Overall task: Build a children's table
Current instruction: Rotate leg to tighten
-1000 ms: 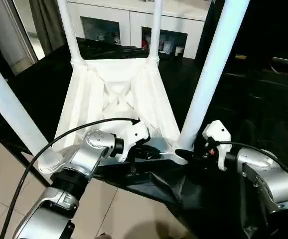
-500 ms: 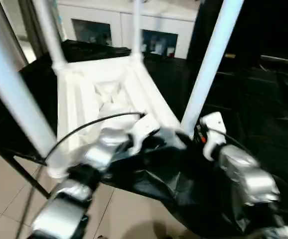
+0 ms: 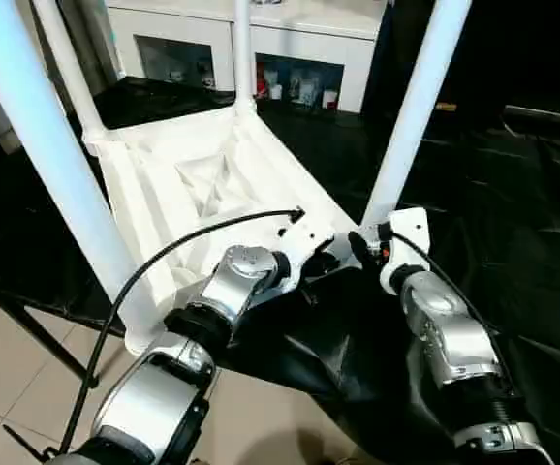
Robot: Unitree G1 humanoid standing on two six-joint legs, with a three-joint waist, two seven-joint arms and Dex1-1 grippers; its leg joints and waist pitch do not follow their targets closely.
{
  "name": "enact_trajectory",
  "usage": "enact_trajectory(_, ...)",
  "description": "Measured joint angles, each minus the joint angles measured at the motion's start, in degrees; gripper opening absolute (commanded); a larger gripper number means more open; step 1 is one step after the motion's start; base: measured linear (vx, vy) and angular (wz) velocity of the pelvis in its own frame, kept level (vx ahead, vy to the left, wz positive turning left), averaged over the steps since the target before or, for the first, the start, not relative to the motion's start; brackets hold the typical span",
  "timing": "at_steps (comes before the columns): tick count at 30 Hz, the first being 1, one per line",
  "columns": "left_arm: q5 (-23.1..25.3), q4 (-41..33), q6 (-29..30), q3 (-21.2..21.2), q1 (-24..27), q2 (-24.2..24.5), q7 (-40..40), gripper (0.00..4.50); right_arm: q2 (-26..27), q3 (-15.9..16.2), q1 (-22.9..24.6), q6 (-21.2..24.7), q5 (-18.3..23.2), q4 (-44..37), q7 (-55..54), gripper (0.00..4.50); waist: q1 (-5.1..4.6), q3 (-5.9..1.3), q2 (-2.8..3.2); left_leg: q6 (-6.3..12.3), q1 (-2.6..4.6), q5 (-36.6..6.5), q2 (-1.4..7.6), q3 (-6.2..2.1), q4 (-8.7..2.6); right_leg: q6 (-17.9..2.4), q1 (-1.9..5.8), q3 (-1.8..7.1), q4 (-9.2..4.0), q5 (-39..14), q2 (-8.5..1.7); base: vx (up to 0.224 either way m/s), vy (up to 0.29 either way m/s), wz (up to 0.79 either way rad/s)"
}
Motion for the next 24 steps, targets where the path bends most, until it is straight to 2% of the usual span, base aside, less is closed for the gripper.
enact_trajectory(3,-0.25,-0.04,-0.59,0.05,0.05,0.88,-2.10,0.00,-2.22,0.44,0.61,0.41,0.51,-0.96,4.87,3.55,0.01,0.01,0.01,0.00,-0.01,0.00,0.00,0.00,-0.04,-0.01,-0.02,-0.01,0.01,0.01,0.00,0.000,0.000,0.00)
enact_trajectory(9,-1.24,-3.32,-2.18,0.09,2.24,4.95,-10.12,0.00,-10.15,3.21,2.49,1.31,3.46,-6.11,19.09,3.55,0.36,0.02,0.06,0.00,-0.06,0.00,0.01,0.00,-0.13,0.00,-0.08,-0.01,-0.01,-0.01,0.01,0.000,0.000,0.00)
enact_trajectory(13,-2.43,-7.39,-3.22,-0.51,4.94,8.84,-18.62,0.00,-15.97,5.83,4.60,1.79,4.86,-9.75,28.71,3.55,0.99,0.02,0.16,0.01,-0.10,0.00,0.02,0.01,-0.11,-0.02,-0.08,-0.01,-0.02,-0.02,0.01,0.000,0.000,0.00)
enact_trajectory(15,-3.18,-8.86,-3.23,-1.07,5.83,10.01,-21.86,0.00,-17.90,6.50,5.54,2.31,5.13,-11.05,32.12,3.55,1.67,0.03,0.17,0.01,-0.05,0.00,0.02,0.02,-0.08,-0.03,-0.09,0.00,-0.02,-0.01,0.00,0.000,0.000,0.00)
enact_trajectory(19,-3.74,-11.46,-3.09,-1.79,7.27,11.10,-25.44,0.00,-19.56,7.40,6.39,2.99,5.23,-12.78,35.32,3.55,2.38,0.03,0.17,0.00,0.10,0.00,0.02,0.06,-0.04,-0.03,-0.09,0.02,-0.02,-0.02,-0.02,0.000,0.000,0.00)
enact_trajectory(24,-4.46,-13.70,-2.73,-1.84,8.72,12.57,-27.89,0.00,-20.64,8.04,7.85,3.56,5.27,-13.08,36.64,3.55,2.28,0.05,0.20,0.00,0.09,0.00,0.02,0.07,-0.05,0.01,-0.10,0.01,-0.01,-0.04,-0.02,0.000,0.000,0.00)
